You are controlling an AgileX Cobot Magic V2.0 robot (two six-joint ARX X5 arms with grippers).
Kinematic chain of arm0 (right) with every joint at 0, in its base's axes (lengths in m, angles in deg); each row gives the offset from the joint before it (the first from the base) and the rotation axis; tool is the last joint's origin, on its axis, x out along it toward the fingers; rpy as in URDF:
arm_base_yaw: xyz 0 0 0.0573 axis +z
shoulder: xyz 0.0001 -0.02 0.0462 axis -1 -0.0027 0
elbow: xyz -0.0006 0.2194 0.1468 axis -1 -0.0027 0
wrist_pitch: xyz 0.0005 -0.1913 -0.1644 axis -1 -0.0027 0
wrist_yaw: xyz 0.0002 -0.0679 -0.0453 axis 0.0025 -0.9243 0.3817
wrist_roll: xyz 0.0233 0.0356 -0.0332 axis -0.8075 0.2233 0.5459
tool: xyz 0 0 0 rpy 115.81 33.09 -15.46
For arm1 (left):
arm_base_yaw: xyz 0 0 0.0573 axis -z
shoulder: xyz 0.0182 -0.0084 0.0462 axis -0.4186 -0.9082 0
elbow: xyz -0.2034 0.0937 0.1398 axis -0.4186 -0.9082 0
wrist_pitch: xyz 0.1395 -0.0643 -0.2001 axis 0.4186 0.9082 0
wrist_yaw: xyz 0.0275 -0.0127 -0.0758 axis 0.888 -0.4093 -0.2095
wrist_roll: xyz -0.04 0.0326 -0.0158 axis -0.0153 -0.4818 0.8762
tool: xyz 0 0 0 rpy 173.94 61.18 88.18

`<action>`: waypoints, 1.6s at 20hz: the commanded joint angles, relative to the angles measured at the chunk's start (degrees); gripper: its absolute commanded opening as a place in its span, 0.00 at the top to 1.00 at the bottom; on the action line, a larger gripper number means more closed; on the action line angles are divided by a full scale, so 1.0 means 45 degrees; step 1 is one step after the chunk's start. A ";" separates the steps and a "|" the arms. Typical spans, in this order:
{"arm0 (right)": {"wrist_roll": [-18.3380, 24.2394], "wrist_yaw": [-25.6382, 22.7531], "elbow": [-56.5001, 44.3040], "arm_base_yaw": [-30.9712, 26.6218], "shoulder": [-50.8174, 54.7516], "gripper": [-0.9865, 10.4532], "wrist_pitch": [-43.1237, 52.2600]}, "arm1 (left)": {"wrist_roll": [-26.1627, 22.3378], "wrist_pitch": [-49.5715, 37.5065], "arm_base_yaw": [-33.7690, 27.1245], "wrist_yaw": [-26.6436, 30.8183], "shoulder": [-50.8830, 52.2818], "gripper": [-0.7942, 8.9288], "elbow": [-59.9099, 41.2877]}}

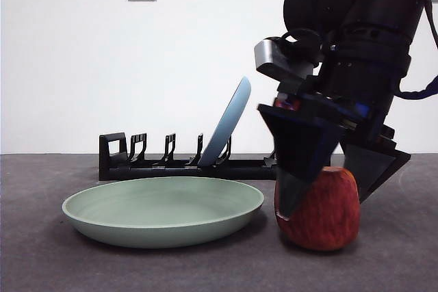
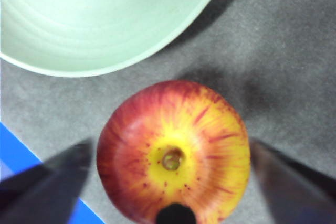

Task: Take the green plate from the plate rack,put the plate on the table,take the apple from the table,put the apple in the plate

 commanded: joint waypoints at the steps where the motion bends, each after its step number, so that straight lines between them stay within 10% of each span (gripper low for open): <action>1: -0.0175 -0.0024 0.0019 0.0034 -0.0097 0.92 -0.0044 | 0.0170 0.0238 0.0015 0.0010 0.0000 0.53 0.0092; 12: -0.1073 -0.1044 0.1185 0.0831 0.1802 0.93 0.1710 | 0.0165 0.1258 0.0010 0.0709 0.0005 0.53 0.0092; 30: 0.0325 -0.2069 0.4930 0.2861 -0.4478 0.92 0.1977 | 0.0170 0.1428 0.0010 0.0709 0.0005 0.53 0.0092; 32: 0.0355 -0.2069 0.4930 0.2837 -0.4478 0.75 0.1967 | 0.0170 0.1428 0.0010 0.0714 0.0005 0.53 0.0092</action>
